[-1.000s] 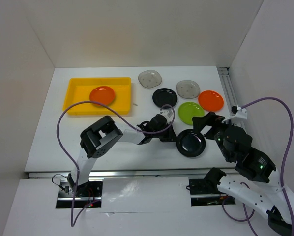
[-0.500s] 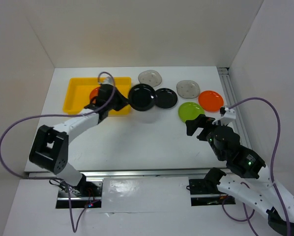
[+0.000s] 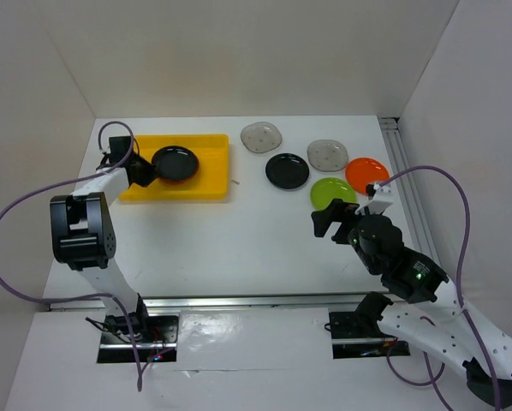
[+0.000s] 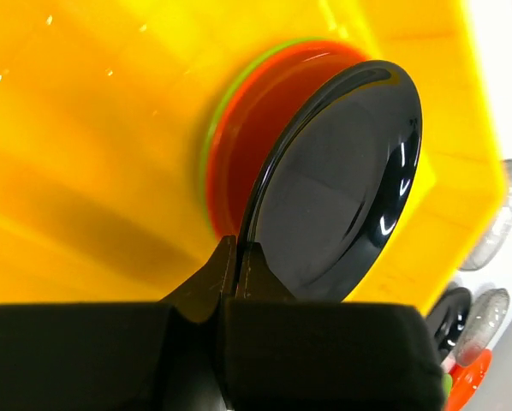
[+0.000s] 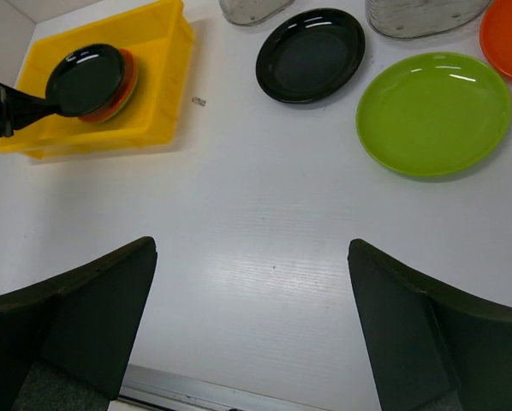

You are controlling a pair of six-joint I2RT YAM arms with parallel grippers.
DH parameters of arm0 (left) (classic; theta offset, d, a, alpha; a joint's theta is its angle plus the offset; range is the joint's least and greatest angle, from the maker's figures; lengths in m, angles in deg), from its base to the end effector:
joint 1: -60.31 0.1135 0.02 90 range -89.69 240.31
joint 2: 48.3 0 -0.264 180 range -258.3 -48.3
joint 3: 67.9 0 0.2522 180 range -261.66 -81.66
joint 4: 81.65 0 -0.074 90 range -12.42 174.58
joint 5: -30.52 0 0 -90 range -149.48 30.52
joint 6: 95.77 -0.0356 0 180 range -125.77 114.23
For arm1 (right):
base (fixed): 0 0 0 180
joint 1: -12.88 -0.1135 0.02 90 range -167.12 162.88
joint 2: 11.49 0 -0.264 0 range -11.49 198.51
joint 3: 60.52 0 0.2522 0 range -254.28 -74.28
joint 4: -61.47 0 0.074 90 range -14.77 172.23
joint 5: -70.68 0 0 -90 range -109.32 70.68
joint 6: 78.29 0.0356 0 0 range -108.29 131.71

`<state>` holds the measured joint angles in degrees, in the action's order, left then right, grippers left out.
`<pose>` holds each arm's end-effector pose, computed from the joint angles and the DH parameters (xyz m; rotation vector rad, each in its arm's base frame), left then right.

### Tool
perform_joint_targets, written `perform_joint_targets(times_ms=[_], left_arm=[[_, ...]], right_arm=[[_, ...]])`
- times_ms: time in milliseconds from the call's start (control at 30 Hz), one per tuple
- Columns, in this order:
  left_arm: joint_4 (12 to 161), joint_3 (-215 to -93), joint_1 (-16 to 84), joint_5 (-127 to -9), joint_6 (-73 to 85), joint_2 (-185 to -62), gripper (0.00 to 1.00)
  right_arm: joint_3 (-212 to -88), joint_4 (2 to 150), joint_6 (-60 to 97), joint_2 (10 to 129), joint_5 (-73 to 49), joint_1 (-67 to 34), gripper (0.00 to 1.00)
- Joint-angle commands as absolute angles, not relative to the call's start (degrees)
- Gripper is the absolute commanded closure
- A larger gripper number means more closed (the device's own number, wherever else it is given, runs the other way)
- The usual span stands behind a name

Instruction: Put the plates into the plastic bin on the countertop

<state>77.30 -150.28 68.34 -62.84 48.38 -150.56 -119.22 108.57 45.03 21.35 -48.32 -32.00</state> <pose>0.3924 0.0533 0.2140 -1.1772 2.0126 -0.4798 0.0994 0.0747 0.3286 0.1422 1.9117 0.4357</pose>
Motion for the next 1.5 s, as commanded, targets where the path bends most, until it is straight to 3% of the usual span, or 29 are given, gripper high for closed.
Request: perform_joint_targets(times_ms=[0, 33, 100, 133, 167, 300, 433, 567, 700, 867, 1033, 1267, 1467], left_arm=[[75.4, -154.7, 68.4, -65.8, 48.5, -152.8, 1.00], [75.4, -155.2, 68.4, -65.8, 48.5, -152.8, 0.96], [75.4, -155.2, 68.4, -65.1, 48.5, -152.3, 0.71], [75.4, -154.7, 68.4, -65.1, 48.5, -151.4, 0.34], [76.0, -153.2, 68.4, -65.1, 48.5, -150.2, 0.20], [76.6, -152.0, 67.3, -62.6, 49.5, -143.9, 0.01], [76.5, -150.7, 64.2, -59.7, 49.0, -136.5, 0.01], [80.2, -149.4, 51.1, -61.3, 47.2, -133.9, 0.01], [90.0, -147.6, 38.3, -66.1, 47.2, -140.0, 0.01], [98.1, -153.5, 27.2, -71.5, 49.3, -157.5, 0.01], [105.3, -158.6, 23.0, -72.4, 52.8, -167.4, 0.01], [103.9, -167.5, 19.3, -70.3, 54.2, -177.0, 0.01], [100.8, -174.1, 17.3, -68.2, 56.0, -183.9, 0.07]], right_arm=[[-118.7, 104.0, 43.8, 21.8, -47.9, -32.4, 0.00], [-118.7, 104.0, 43.8, 21.1, -47.9, -32.4, 0.00], [-118.1, 102.5, 43.3, 20.4, -47.9, -32.4, 0.00], [-118.1, 102.5, 43.3, 19.9, -47.9, -32.4, 0.00], [-117.6, 102.5, 43.3, 19.9, -47.9, -32.4, 0.00], [-117.6, 101.9, 42.7, 19.9, -47.9, -32.4, 0.00], [-117.6, 101.9, 42.7, 19.4, -48.4, -32.4, 0.00], [-117.0, 101.1, 42.7, 18.8, -48.4, -32.4, 0.00], [-116.4, 100.5, 43.3, 18.8, -47.9, -32.4, 0.00], [-117.5, 101.0, 43.9, 18.7, -47.9, -32.4, 0.00], [-117.5, 101.7, 44.5, 15.9, -48.4, -32.4, 0.00], [-118.0, 104.2, 45.0, 12.8, -49.6, -32.4, 0.00], [-120.9, 106.3, 45.5, 12.2, -52.7, -32.4, 0.00]])
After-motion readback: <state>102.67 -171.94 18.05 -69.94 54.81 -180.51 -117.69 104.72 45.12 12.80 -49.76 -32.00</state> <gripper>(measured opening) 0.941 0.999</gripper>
